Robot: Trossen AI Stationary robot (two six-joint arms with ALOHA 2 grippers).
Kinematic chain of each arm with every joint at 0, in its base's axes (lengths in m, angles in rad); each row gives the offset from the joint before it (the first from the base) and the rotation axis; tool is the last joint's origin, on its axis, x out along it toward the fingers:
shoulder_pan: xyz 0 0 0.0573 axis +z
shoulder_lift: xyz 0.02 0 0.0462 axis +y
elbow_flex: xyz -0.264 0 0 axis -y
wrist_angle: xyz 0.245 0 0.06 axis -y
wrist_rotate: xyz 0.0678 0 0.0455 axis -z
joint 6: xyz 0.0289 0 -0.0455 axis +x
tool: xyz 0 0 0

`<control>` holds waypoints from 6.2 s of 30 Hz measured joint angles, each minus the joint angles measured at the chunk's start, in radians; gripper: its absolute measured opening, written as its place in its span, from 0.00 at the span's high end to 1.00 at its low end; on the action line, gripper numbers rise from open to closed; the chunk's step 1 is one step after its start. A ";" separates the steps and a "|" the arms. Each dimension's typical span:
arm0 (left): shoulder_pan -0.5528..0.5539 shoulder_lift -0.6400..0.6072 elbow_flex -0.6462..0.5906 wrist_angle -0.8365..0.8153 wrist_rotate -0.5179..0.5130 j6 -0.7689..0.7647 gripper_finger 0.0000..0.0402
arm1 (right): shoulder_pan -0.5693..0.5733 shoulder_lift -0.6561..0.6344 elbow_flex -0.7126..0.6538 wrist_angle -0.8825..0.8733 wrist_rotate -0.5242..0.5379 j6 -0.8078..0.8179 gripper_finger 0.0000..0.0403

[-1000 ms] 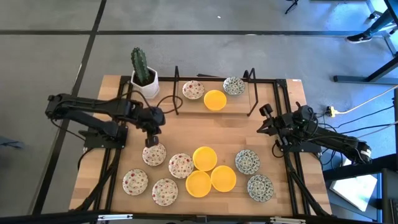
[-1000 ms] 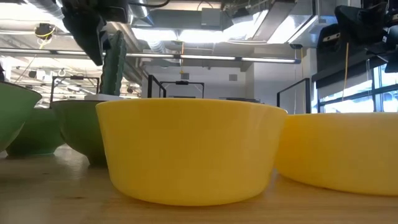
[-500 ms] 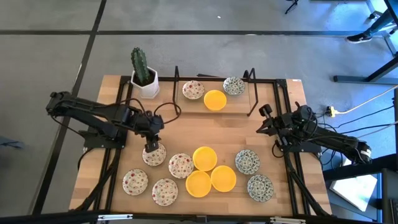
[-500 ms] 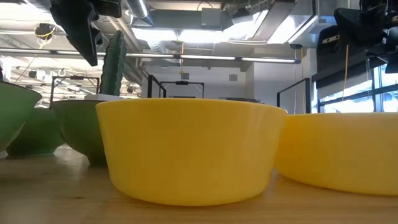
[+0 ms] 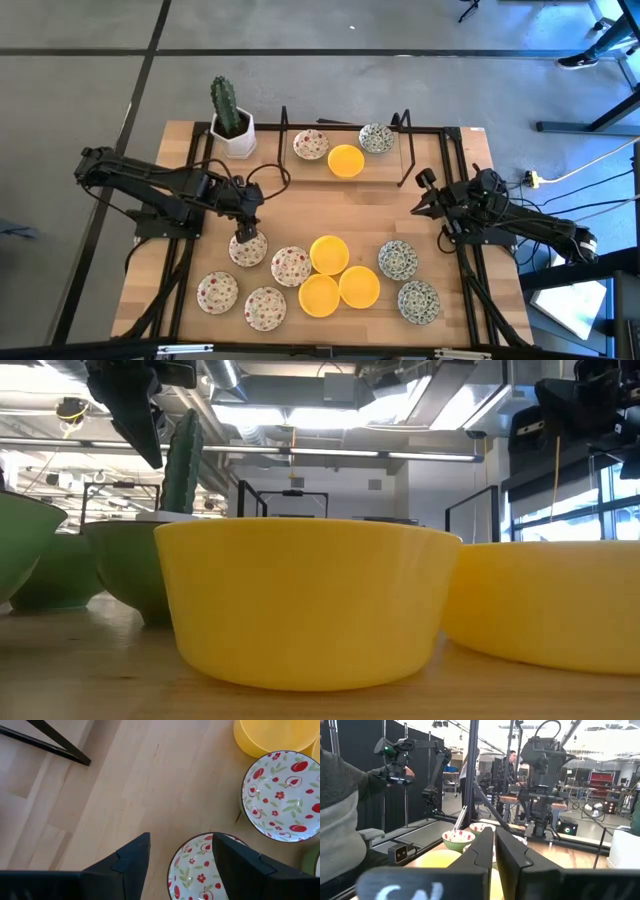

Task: Pick & Place Mini bowls
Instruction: Stack the red green bowl on top of the red green bowl on the shelf

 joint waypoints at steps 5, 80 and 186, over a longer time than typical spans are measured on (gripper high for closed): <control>0.000 0.000 0.000 0.000 -0.004 0.004 0.48 | 0.000 0.000 0.000 0.002 0.000 -0.001 0.95; -0.016 0.132 -0.001 0.013 0.052 -0.033 0.48 | 0.000 0.000 0.000 0.011 -0.019 0.045 0.96; 0.203 0.096 0.255 -0.006 -0.154 0.341 0.99 | 0.048 0.000 0.000 0.010 0.067 0.049 0.96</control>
